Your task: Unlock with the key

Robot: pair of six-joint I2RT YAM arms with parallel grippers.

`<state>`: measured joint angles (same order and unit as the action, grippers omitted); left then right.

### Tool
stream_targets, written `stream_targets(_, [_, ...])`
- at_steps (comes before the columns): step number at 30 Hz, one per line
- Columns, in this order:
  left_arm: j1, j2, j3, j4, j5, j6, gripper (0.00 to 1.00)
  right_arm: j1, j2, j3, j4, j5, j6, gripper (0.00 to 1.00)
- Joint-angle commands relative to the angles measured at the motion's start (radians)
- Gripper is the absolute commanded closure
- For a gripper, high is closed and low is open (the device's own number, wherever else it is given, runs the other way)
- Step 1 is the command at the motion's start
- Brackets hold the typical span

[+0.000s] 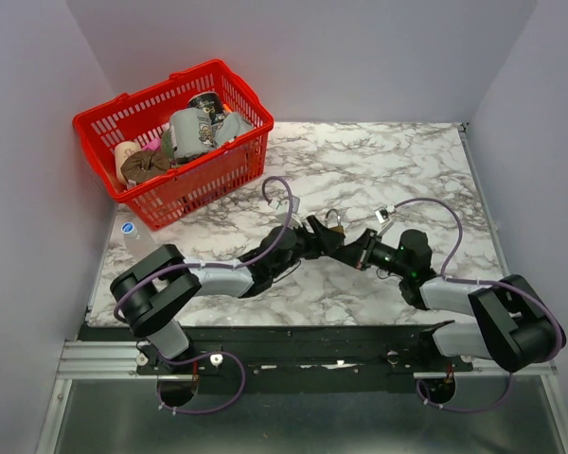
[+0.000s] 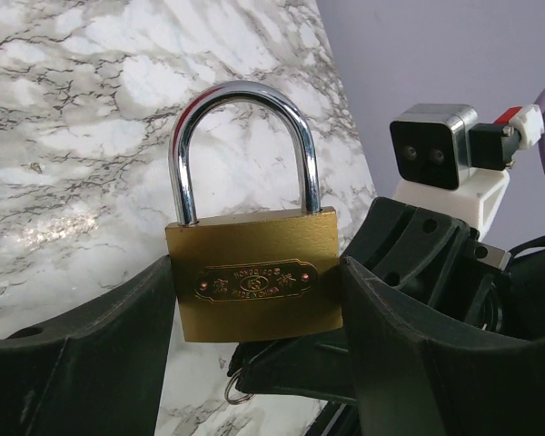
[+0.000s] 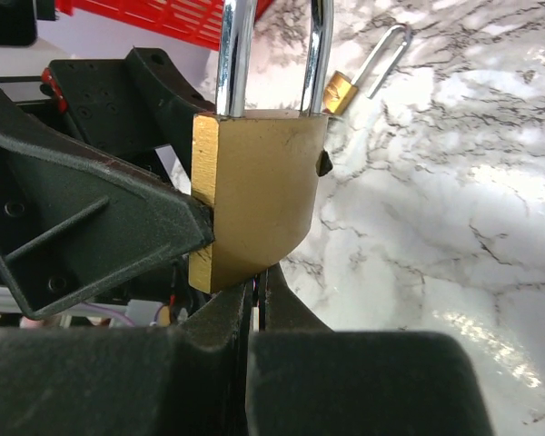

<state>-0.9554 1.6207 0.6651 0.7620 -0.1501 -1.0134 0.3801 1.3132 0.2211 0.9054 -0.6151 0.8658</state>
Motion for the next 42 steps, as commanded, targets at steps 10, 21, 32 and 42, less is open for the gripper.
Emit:
stream_targets(10, [-0.080, -0.082, -0.038, 0.186, 0.350, -0.013, 1.00, -0.004, -0.083, 0.037, 0.244, 0.017, 0.099, 0.99])
stream_targets(21, [-0.083, -0.134, 0.089, -0.203, 0.172, 0.061, 1.00, -0.003, -0.242, 0.055, -0.117, 0.075, -0.109, 0.83])
stream_targets(32, [-0.054, -0.102, 0.203, -0.431, 0.024, 0.141, 1.00, -0.003, -0.517, 0.050, -0.554, 0.123, -0.287, 0.32])
stream_targets(42, [-0.025, -0.123, 0.119, -0.376, 0.114, 0.245, 1.00, -0.004, -0.654, 0.190, -0.838, 0.224, -0.381, 0.24])
